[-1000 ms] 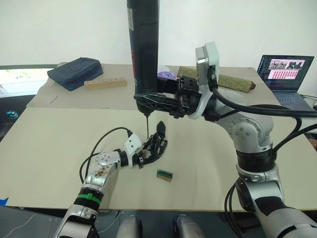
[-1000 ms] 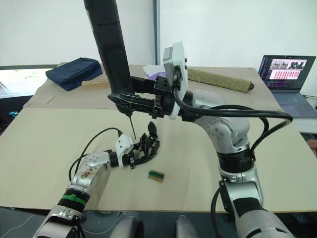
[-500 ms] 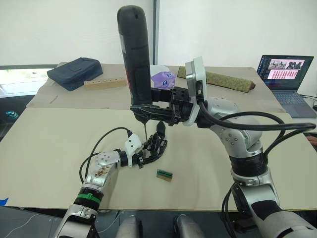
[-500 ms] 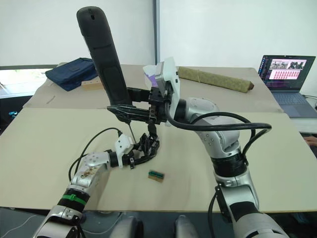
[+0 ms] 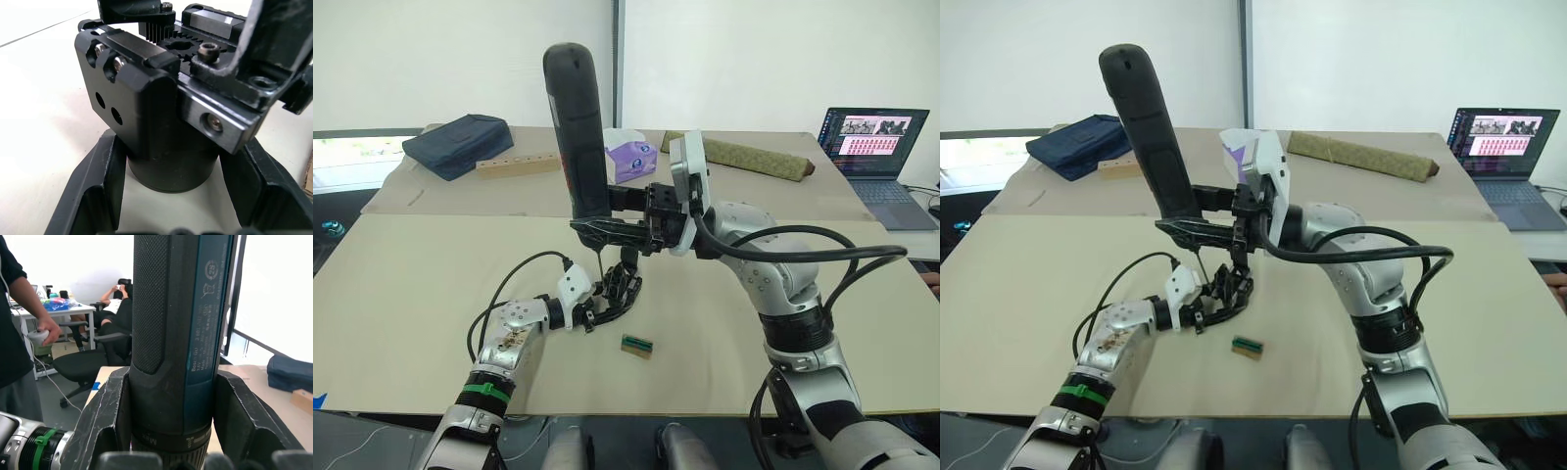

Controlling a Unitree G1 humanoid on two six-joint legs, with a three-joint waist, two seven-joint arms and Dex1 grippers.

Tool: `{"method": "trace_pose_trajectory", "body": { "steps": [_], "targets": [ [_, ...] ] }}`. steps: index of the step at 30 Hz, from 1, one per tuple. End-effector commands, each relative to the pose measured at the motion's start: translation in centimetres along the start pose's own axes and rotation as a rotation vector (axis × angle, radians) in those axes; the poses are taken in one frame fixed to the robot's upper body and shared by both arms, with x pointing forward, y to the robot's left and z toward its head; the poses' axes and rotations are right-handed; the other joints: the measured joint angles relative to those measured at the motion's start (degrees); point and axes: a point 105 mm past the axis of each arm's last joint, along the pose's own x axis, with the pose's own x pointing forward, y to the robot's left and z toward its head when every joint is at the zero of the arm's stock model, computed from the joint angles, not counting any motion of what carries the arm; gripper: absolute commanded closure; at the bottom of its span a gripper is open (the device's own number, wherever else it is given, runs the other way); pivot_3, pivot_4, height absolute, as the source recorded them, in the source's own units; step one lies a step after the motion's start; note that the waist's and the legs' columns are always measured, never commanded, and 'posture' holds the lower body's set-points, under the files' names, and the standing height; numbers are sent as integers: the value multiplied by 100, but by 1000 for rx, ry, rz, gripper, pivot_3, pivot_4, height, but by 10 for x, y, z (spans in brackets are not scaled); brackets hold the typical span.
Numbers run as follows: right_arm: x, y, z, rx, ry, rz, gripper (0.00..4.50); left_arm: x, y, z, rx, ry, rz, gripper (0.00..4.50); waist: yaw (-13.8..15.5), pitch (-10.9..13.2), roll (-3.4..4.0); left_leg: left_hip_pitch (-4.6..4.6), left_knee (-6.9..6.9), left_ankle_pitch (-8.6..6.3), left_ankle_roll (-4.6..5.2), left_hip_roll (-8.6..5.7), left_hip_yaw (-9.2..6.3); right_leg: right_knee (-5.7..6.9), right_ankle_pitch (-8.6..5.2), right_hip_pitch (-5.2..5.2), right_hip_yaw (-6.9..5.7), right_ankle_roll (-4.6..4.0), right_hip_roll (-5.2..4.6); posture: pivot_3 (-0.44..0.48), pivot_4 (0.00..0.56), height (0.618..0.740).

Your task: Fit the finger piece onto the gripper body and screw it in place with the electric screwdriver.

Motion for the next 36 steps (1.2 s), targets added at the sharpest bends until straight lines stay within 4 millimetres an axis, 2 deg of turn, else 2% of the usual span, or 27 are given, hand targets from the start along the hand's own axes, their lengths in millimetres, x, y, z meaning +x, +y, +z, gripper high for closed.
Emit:
{"method": "trace_pose_trajectory", "body": {
  "steps": [1,36],
  "targets": [
    [2,4,17,-76,-64,17,2593,-3,-8,-18,-51,60,-18,2231,0,0,0,0,0,0,0,0,0,0,0,0,0,0,0,0,150,740],
    [0,0,0,-58,-37,-3,2593,-3,-11,-22,-70,67,-23,2231,-6,0,0,0,-1,0,0,1,1,-2,0,0,0,0,0,0,150,740]
  ]
}}
